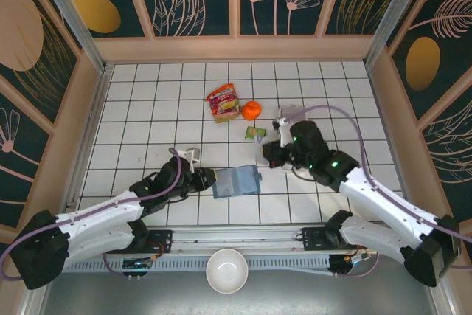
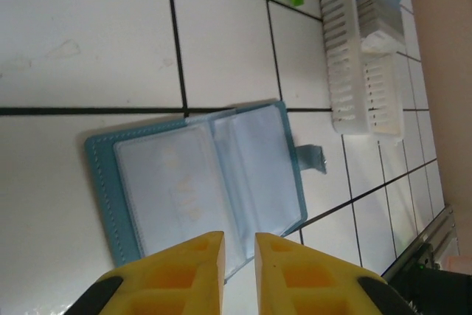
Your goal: Put the credit cards into the card holder
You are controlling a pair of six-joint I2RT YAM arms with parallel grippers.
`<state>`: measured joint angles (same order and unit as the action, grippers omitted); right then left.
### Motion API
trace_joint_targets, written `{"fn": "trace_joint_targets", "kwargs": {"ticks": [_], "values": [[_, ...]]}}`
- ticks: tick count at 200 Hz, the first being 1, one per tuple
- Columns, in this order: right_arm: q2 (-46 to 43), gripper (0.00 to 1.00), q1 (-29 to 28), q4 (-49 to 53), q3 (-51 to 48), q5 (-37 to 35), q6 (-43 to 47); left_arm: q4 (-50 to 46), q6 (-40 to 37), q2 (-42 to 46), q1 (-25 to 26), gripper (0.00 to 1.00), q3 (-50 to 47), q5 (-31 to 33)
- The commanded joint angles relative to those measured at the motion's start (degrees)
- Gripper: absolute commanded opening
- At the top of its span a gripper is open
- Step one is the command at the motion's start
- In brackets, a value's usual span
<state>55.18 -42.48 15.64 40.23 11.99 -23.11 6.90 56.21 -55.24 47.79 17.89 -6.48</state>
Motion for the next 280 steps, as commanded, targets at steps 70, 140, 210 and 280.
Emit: {"fn": "trace_joint_targets", "kwargs": {"ticks": [70, 140, 210, 280], "values": [[22.4, 0.0, -7.4, -16.5, -1.8, 8.2, -18.2, 4.9, 1.5, -8.1, 0.2, 0.35, -0.6, -3.9], [27.9, 0.0, -8.0, -12.5, 0.6, 4.3, -16.4, 6.1, 1.2, -11.3, 0.1, 0.36, -0.8, -3.6], [29.6, 0.0, -7.9, -13.7, 1.0, 3.4, -16.5, 6.9, 1.0, -12.7, 0.2, 0.31, -1.0, -3.9], [30.3, 0.0, -7.9, -15.7, 0.3, 4.2, -17.6, 5.6, 0.6, -13.2, 0.1, 0.3, -1.3, -2.3]]}}
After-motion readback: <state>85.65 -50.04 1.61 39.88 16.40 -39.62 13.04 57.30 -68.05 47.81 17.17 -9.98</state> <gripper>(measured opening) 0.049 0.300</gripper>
